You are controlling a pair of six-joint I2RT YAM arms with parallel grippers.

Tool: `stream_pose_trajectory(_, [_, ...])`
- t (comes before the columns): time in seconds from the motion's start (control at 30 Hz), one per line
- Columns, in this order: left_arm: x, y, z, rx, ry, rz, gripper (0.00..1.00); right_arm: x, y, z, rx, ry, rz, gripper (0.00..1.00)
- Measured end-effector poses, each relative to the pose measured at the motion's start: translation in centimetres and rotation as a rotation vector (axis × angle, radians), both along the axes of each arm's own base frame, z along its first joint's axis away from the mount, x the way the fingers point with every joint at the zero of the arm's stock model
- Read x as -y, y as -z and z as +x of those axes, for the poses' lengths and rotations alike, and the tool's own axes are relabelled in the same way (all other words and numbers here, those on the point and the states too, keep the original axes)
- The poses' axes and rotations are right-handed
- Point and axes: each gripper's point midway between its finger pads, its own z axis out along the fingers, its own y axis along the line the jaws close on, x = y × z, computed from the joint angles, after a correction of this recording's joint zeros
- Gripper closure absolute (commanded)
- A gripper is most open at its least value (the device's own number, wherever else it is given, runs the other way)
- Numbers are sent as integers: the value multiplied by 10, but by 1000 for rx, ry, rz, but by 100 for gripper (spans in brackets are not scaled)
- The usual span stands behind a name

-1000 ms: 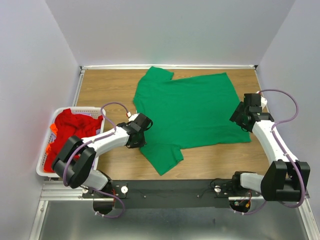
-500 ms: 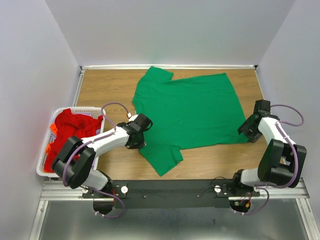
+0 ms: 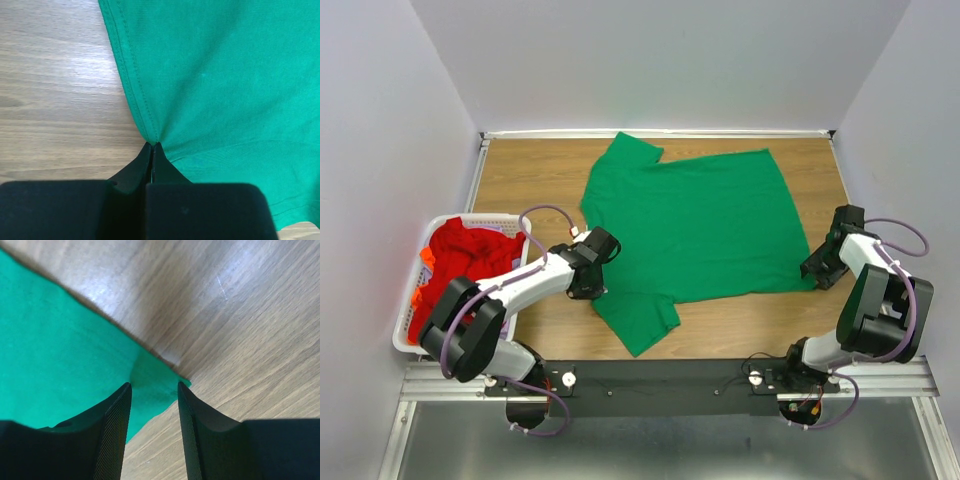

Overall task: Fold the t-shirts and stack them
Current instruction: Flatten the tshirt out

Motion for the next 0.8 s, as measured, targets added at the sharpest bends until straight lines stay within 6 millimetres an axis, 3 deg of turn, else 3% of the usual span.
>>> stream_pose_trajectory(0.13, [-5, -1, 2, -1, -9, 4, 100, 1, 7, -6, -22, 12, 8, 51])
stream_pose_trajectory(0.8, [-12, -4, 5, 6, 1, 13, 100, 2, 4, -17, -37, 36, 13, 47])
